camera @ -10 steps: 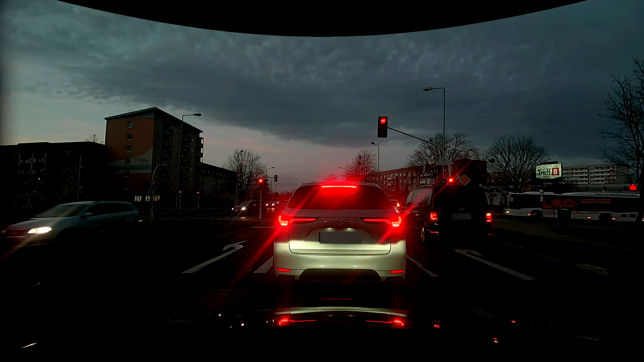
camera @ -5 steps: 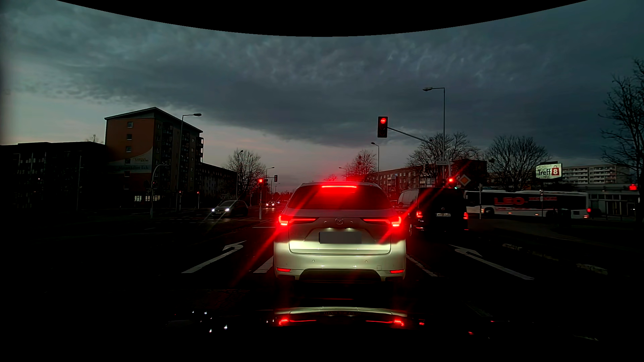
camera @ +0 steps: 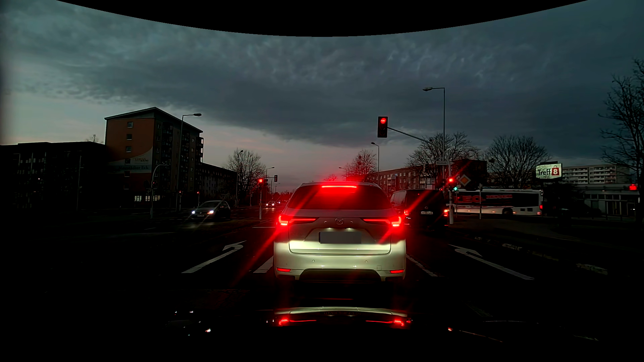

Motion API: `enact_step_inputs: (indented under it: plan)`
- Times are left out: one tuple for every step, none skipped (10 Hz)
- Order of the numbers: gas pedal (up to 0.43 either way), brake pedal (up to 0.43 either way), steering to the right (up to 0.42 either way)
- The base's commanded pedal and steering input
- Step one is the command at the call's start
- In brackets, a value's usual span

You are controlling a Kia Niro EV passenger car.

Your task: Follow the waypoints while adhering to traffic rules and regulations

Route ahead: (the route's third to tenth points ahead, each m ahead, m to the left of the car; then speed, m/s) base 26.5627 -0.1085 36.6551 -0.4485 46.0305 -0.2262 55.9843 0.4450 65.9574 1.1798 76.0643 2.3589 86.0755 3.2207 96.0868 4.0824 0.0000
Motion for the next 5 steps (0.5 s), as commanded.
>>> enact_step_inputs:
  plan:
    - [0.000, 0.335, -0.010]
    - [0.000, 0.341, -0.010]
    - [0.000, 0.341, -0.010]
    - [0.000, 0.341, -0.010]
    - [0.000, 0.341, -0.010]
